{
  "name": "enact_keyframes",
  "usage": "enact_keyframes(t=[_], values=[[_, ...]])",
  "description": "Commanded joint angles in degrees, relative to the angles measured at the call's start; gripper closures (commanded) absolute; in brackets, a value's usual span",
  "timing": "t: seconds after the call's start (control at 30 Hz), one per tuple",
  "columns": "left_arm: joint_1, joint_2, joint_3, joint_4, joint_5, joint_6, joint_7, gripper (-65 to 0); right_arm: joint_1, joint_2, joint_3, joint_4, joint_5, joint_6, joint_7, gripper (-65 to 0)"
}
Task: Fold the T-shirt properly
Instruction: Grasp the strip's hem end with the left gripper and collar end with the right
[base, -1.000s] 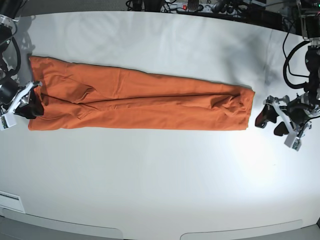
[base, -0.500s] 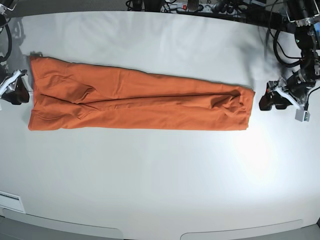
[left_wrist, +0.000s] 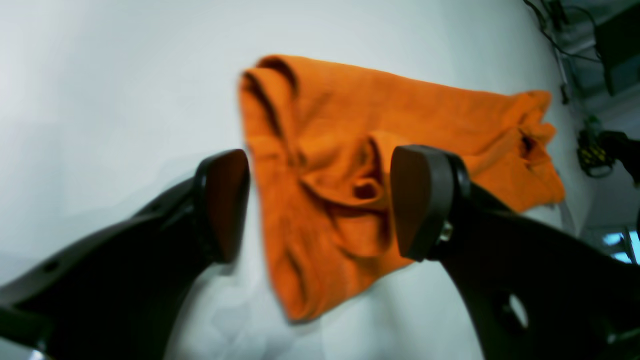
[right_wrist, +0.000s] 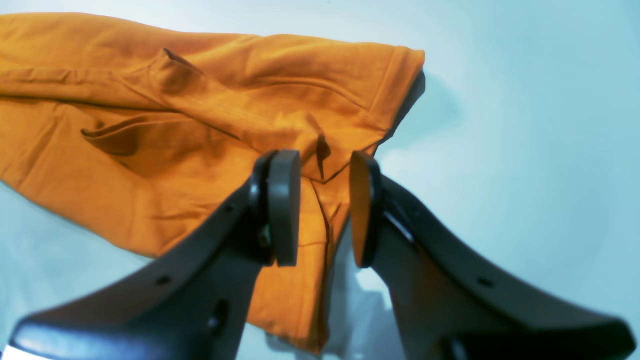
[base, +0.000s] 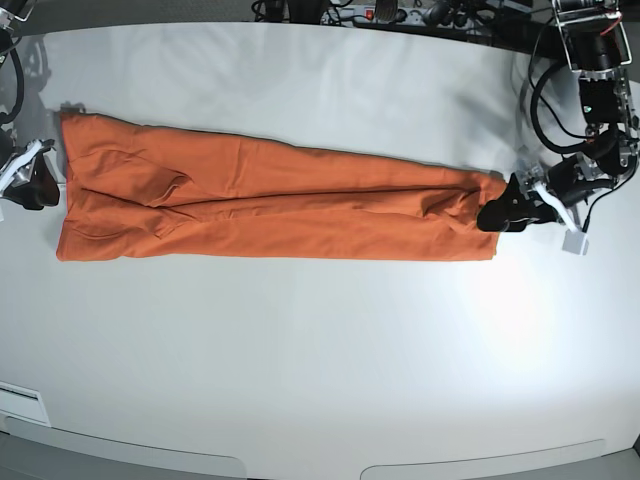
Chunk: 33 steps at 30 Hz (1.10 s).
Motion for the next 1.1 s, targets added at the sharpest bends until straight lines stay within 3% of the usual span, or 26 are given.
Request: enact_keyframes(t=[0.0,0.17,0.4,0.47,0.5,0.57,0.6,0.67,0.77,0.93,1.07], values=[[-0.2,-0.63,1.51,0.13,2.75,0.52,2.58,-45.8,0.48,1.33,0.57,0.98,1.09,0.1,1.05,-19.9],[-0.52,-0.48,7.28,0.13,3.82,0.52,0.66,-45.8,0.48,1.33,0.59,0.98,2.12,0.1,1.05,-19.9],[-3.3,3.08,7.56,0.13,3.76,1.84,3.28,-44.9,0.48,1.33,0.59,0.98,2.12,0.1,0.85,-19.9],[-4.33,3.89,7.56,0.13,3.76,2.1,4.79,-36.5,0.48,1.33,0.57,0.98,2.12,0.1,0.85,-19.9],[-4.81,4.15,7.56,0.13,3.8,2.05,5.09,-28.7,0.48,1.33,0.57,0.98,2.14,0.1,0.85,-19.9],[-5.6,4.26,7.56,0.13,4.04,1.9,5.25,-6.9,0.48,1.33,0.57,0.98,2.14,0.1,0.87,-19.9],[-5.97,4.24,7.54,0.13,4.57,1.25,5.22,0.0,0.48,1.31,0.57,0.98,2.14,0.1,0.92,-19.8],[-6.64,4.22,7.19,0.13,5.57,0.9,5.25,0.0,0.48,1.31,0.48,0.98,2.16,0.1,1.51,-18.6],[-6.86,4.09,5.66,0.13,5.35,0.94,5.18,0.0,0.48,1.27,0.46,0.98,2.14,0.1,3.06,0.0],[-6.86,4.04,1.84,0.15,4.15,0.92,5.22,0.0,0.48,1.03,-0.46,0.96,2.12,0.1,3.72,0.0],[-6.84,3.61,0.39,0.15,3.15,0.9,5.27,0.0,0.48,-0.55,-4.85,0.96,1.4,0.1,5.88,0.0]])
